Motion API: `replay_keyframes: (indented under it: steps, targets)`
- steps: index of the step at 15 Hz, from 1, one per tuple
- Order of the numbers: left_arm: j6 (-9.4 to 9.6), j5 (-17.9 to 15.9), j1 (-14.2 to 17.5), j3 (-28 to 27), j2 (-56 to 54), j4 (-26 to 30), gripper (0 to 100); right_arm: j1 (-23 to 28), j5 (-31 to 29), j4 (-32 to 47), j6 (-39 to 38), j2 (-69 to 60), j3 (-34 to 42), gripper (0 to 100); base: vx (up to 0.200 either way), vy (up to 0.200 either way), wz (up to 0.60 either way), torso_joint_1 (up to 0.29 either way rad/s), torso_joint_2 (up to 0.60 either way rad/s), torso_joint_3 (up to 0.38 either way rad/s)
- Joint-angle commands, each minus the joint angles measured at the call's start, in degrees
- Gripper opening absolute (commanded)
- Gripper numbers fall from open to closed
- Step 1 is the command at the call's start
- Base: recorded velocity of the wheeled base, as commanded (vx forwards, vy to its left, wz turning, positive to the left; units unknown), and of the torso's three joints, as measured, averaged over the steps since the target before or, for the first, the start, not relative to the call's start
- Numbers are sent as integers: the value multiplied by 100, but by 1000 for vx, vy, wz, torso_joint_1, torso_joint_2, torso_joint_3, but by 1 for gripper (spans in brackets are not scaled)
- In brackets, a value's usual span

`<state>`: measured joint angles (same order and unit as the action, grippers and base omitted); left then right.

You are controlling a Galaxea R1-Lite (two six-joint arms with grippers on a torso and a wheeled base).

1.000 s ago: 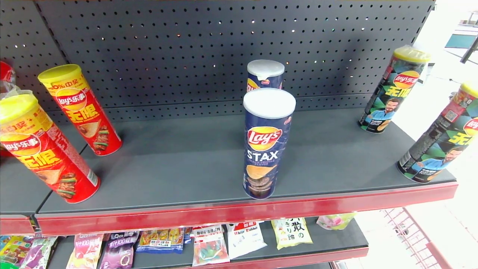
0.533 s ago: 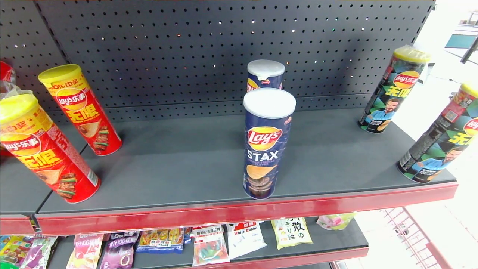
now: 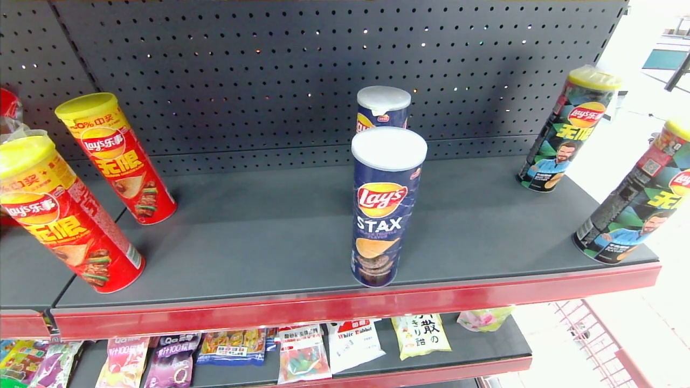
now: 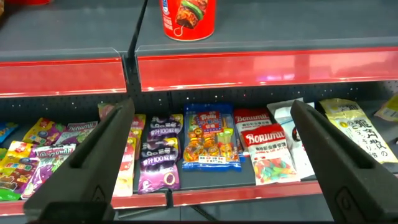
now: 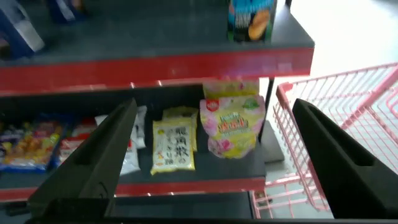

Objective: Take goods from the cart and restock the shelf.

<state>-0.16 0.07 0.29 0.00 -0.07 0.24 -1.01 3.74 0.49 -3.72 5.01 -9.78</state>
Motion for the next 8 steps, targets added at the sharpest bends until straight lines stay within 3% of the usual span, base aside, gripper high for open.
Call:
replay_keyframes:
  steps: [1, 2, 4, 5, 8]
  targets:
    - [-2, 1, -3, 0, 7, 2, 100, -646, 346, 48, -358, 2435, -2002, 100, 0, 0, 0, 0, 0, 0]
    - [-2, 1, -3, 0, 7, 2, 100, -1191, 311, 48, -349, 2971, -1967, 100, 0, 0, 0, 0, 0, 0]
    - [-2, 1, 6, 0, 7, 2, 100, -1736, 223, -22, -340, 3788, -1984, 100, 0, 0, 0, 0, 0, 0]
    - [-2, 1, -3, 0, 7, 2, 100, -2149, -128, -172, -340, 4342, -2028, 100, 0, 0, 0, 0, 0, 0]
    - [-2, 1, -3, 0, 7, 2, 100, -2764, -409, -673, -340, 5300, -1975, 100, 0, 0, 0, 0, 0, 0]
